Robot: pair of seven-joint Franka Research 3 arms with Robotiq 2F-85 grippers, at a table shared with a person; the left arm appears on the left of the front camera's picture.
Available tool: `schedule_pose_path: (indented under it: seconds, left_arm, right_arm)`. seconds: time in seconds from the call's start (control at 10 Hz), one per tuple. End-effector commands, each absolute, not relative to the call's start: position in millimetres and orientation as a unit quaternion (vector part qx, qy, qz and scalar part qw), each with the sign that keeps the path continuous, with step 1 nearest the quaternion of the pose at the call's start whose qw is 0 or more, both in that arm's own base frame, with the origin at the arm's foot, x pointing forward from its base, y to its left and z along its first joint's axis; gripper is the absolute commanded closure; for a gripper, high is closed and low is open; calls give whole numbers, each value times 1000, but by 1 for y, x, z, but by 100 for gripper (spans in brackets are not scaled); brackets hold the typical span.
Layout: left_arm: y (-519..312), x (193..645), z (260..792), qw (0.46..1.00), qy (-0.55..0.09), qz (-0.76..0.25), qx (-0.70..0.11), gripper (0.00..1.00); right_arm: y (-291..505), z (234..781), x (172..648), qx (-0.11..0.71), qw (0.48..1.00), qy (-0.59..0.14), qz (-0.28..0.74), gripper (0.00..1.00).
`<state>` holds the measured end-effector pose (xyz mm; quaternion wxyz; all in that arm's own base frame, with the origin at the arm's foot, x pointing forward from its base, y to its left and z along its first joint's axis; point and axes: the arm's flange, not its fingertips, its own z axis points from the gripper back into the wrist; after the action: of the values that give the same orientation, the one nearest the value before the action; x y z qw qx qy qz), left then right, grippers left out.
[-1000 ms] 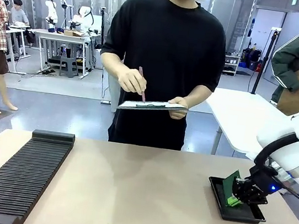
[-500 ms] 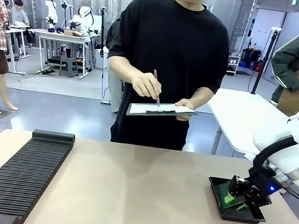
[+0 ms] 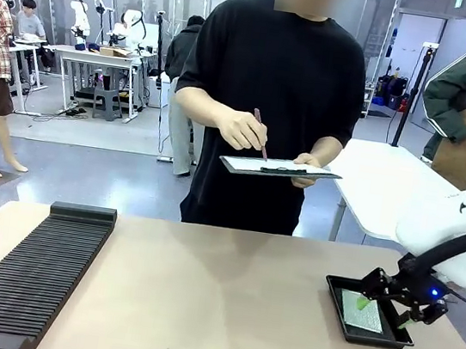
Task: Inspect the PCB.
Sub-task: Place the Blank PCB in the ESD tray.
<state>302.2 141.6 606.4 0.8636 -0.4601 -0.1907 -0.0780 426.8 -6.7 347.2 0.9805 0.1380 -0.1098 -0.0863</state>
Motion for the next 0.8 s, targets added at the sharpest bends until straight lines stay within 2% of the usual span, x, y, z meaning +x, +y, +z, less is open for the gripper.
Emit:
schedule_pose_path:
  seconds: [0.0,0.7]
  left_arm:
    - [141,303,609,867,-191,-76,-454,0]
    - [141,303,609,867,-191,-76,-454,0]
  right_arm:
    - [0,360,418,120,979,-117,-114,0]
    - [-6,354,426,131,980,-114,-93,0]
